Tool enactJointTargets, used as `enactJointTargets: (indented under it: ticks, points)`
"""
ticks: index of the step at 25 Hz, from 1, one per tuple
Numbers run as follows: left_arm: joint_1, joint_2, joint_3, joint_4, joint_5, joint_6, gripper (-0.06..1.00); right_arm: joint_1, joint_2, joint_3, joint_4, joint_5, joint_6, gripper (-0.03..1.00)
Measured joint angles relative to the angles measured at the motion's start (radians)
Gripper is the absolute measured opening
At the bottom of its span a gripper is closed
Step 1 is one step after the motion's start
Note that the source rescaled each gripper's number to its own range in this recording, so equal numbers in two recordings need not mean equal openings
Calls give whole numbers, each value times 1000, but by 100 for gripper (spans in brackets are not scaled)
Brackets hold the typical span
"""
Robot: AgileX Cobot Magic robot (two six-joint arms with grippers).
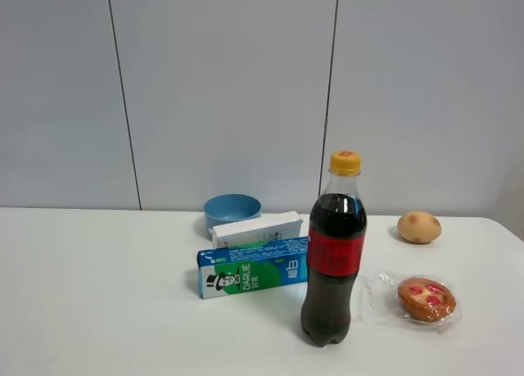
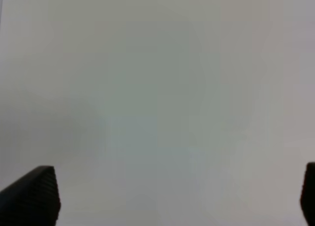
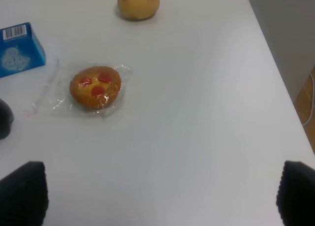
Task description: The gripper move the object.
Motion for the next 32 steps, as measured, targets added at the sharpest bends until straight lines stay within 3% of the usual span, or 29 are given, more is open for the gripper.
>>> enactJointTargets:
  ticks: [8,13,22,32]
  points:
    - [0,-315,324,-37,-152,-22,100,0,0,0,0,0,0,100]
    - [-14,-418,445,-28,-178,-53,100,0,0,0,0,0,0,100]
    - [-48,-457,494,-31,-182,-78,100,0,0,0,0,0,0,100]
    - [-48,-651,494,-1,-136,-146,100,0,0,0,0,0,0,100]
